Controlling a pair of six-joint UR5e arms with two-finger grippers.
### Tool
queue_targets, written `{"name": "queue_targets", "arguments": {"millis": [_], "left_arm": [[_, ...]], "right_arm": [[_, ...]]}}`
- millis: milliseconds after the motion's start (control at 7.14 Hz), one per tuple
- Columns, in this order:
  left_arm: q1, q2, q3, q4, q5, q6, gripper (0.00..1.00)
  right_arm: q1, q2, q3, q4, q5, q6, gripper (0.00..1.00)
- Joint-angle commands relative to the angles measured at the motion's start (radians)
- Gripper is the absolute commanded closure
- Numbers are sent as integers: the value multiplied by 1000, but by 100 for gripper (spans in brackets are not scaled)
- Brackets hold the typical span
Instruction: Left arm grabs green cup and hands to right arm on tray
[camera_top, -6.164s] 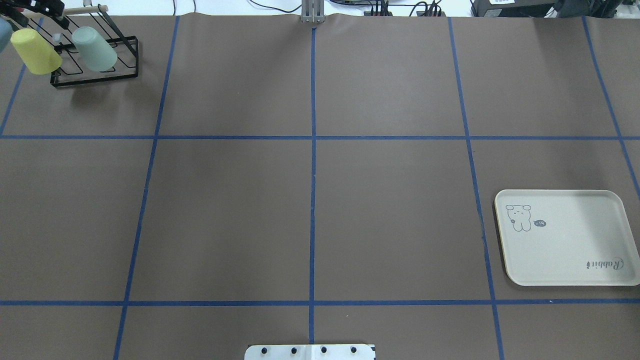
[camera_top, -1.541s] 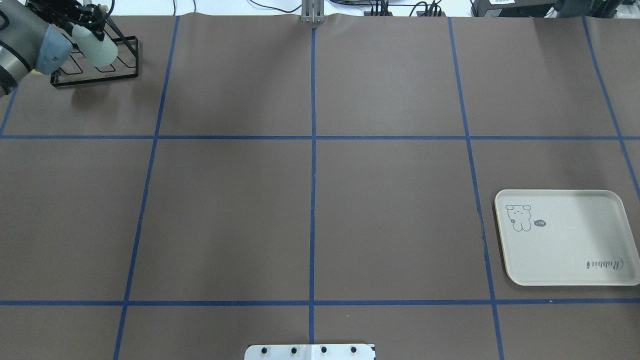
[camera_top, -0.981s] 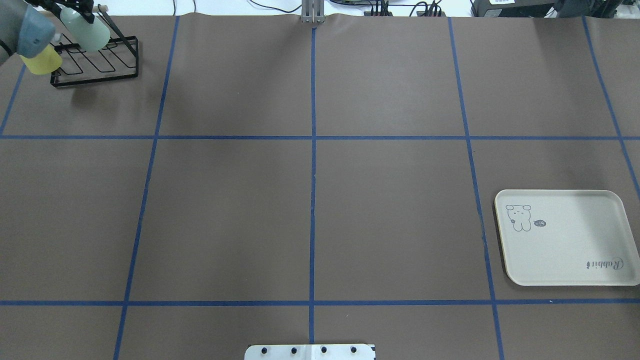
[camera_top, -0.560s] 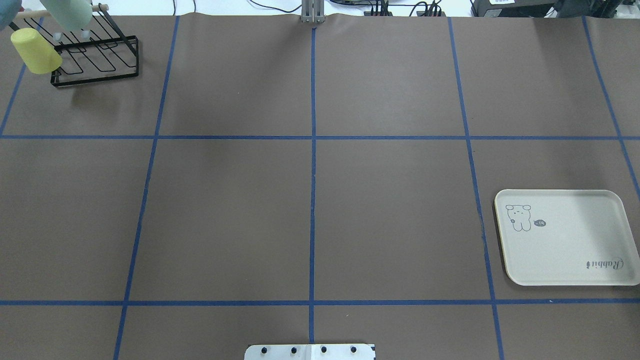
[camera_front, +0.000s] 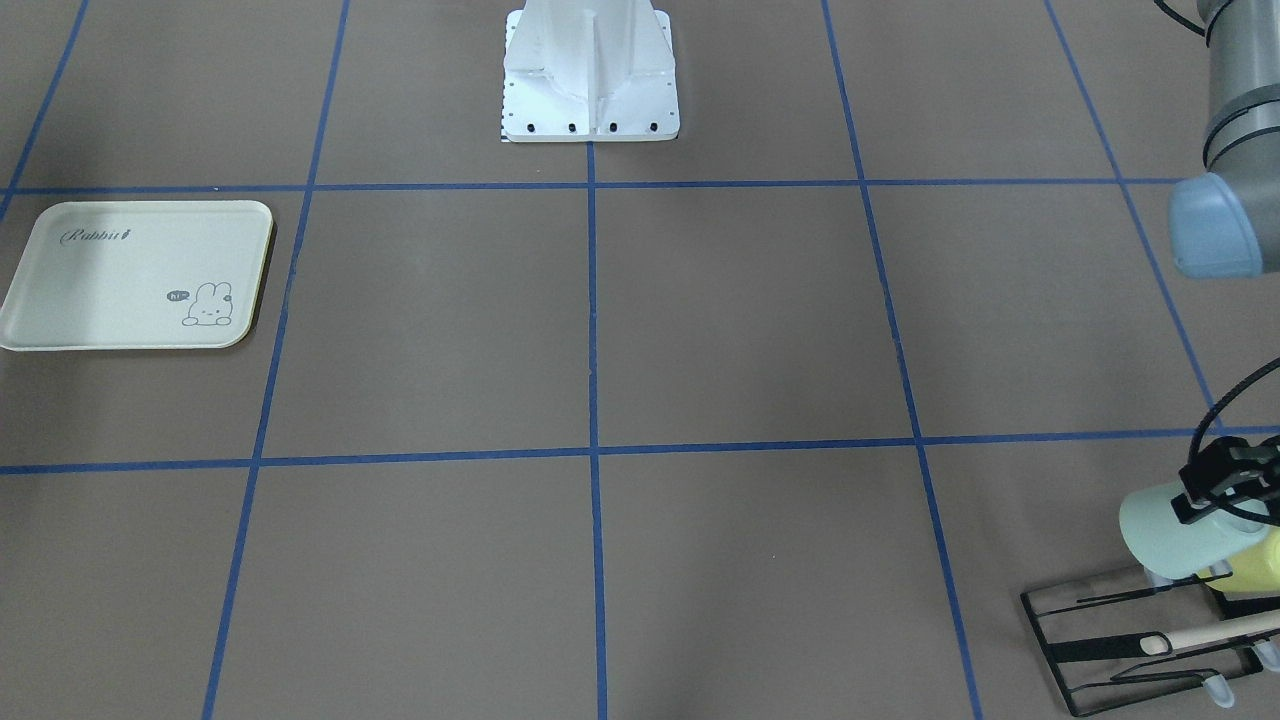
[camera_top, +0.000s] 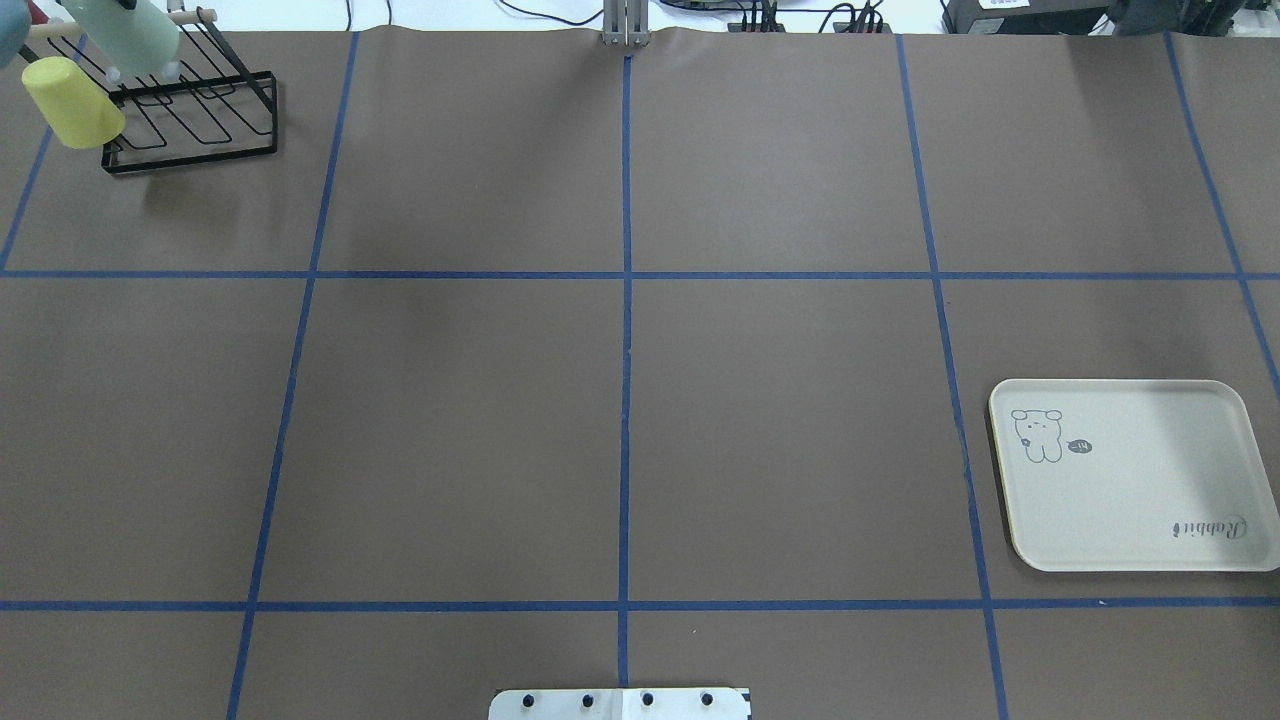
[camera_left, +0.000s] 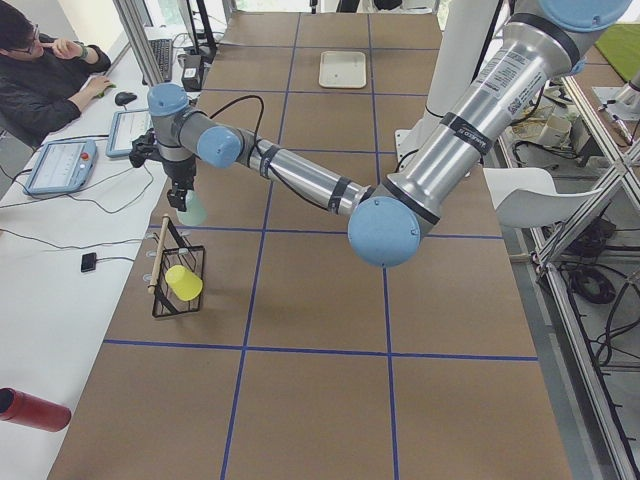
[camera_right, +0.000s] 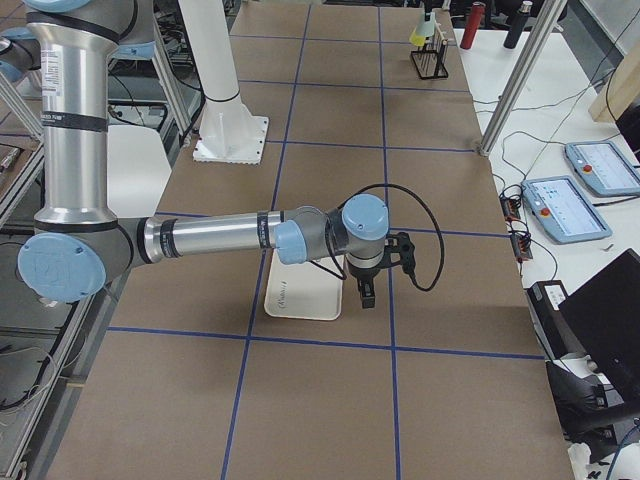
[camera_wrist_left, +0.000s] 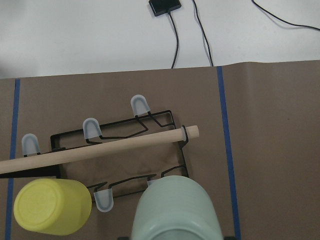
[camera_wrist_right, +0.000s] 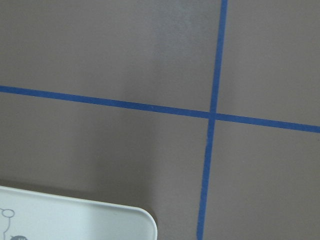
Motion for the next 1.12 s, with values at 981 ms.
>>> {"name": "queue_targets", "arguments": {"millis": [981], "left_arm": [[191,19,-234,-408,-166,-981,100]], "right_arm": [[-119,279,7,284,142,804,0]]}}
